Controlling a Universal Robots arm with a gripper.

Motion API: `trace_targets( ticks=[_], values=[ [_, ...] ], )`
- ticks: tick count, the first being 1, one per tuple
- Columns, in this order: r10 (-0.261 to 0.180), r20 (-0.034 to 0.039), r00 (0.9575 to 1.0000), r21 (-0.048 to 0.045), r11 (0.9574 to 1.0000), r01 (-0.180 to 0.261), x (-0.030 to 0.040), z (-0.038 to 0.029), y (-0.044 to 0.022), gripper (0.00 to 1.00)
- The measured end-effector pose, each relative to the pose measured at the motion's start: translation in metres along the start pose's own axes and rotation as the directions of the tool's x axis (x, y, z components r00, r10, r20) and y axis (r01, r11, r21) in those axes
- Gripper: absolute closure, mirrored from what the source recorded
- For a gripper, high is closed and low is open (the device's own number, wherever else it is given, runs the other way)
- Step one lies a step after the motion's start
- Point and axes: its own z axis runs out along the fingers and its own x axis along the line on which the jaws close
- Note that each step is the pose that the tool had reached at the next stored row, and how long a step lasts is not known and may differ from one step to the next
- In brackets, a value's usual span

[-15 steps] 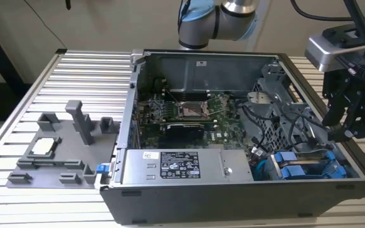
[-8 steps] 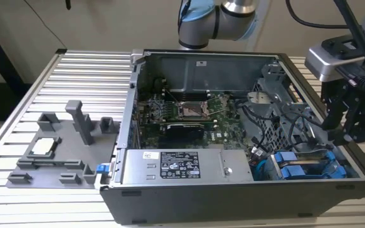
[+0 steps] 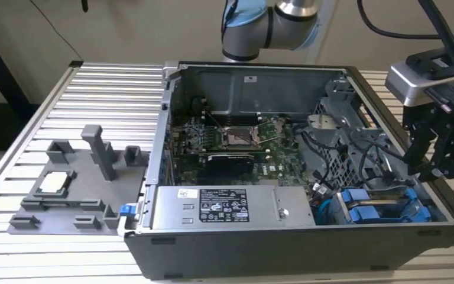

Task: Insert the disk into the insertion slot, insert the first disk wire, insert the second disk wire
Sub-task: 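Insert the disk into the insertion slot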

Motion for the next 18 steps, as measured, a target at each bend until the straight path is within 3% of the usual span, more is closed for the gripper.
trace_targets(
  ticks=[9, 12, 18],
  values=[
    [0.0, -0.0002, 1.0, -0.0001, 1.0, 0.0, -0.0003, 0.0001, -0.0001, 0.62],
    [0.0, -0.0003, 1.0, -0.0001, 1.0, 0.0, -0.0003, 0.0001, -0.0001, 0.8],
    [0.0, -0.0004, 1.0, 0.0, 1.0, 0.0, -0.0003, 0.0001, -0.0001, 0.81]
  ],
)
